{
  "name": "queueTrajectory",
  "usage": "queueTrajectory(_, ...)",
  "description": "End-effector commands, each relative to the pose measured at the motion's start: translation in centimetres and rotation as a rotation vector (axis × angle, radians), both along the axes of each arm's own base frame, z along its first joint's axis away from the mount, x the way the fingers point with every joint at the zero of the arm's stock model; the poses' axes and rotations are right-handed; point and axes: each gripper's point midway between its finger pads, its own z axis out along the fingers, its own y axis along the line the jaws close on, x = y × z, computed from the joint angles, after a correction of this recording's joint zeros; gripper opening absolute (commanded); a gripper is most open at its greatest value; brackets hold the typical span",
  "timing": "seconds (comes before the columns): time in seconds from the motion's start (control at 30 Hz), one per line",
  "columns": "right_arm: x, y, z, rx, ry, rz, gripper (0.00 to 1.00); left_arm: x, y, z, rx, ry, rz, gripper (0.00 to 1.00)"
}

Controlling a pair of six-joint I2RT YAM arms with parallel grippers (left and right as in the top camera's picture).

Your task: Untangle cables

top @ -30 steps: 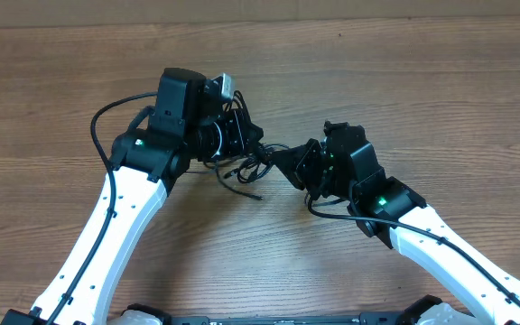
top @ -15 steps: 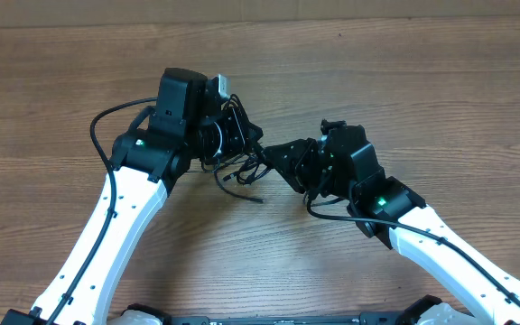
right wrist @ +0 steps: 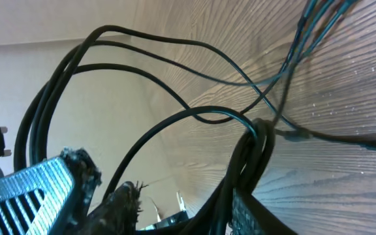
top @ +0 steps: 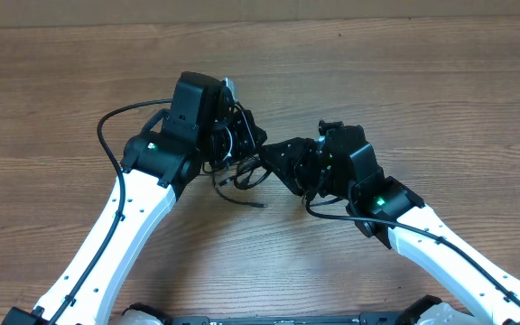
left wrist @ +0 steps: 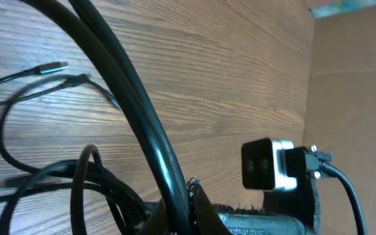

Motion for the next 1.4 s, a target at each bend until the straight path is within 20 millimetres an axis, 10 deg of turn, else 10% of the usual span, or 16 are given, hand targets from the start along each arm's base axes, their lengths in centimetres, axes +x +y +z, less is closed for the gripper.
queueTrajectory(0.0, -1.0, 1.1, 0.8, 0.037, 0.001, 0.067, 0.44, 0.7, 0.3, 0.6, 0.020, -0.026, 0.051, 0.04)
queueTrajectory(1.37, -2.9, 3.2, 0.5, 0.029, 0.002, 0.130, 0.29, 1.5, -0.2, 1.3, -0.100, 0.073, 0.259, 0.04)
